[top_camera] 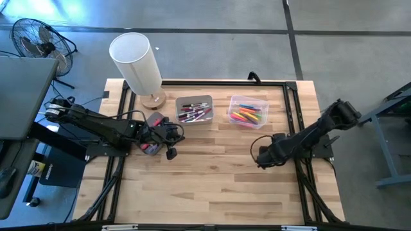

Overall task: Pick & Place Markers
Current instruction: Put the purple highlighter pen into the black bin

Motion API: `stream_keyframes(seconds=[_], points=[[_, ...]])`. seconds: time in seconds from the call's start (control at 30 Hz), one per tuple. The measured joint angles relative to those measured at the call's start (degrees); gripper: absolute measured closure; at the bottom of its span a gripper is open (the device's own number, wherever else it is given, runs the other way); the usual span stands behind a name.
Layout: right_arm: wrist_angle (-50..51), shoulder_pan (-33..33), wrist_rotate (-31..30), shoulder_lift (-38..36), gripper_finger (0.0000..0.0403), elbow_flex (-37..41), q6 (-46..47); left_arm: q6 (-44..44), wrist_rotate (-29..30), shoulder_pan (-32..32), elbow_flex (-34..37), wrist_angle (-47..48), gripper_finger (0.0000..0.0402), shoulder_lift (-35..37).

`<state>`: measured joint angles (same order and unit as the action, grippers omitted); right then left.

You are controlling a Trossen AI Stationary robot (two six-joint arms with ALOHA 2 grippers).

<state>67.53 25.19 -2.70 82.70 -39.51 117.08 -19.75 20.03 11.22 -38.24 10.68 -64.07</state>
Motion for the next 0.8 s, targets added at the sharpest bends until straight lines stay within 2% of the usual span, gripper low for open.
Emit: stream_keyframes(seconds=[0.17,0.33,0.5,0.8], points=[[3.13,1.44,1.24,3.39,0.0402,-1.42,4.04,0.0,-0.02,0.02,0.0,-0.19,0.0401,0.0],[7.1,2.9,6.88,7.22,0.0403,-2.76,7.3,-0.02,-0.08,0.02,0.0,-0.21,0.0401,0.02],[6.09,4.53,12.46,10.42,0.0403,-2.84,7.69,-0.02,-1.5,0.02,0.0,-0.13,0.0401,0.02],[4.72,4.98,14.76,16.89,0.0403,-2.82,7.56,-0.02,-1.7,0.04,0.0,-0.05,0.0401,0.02]])
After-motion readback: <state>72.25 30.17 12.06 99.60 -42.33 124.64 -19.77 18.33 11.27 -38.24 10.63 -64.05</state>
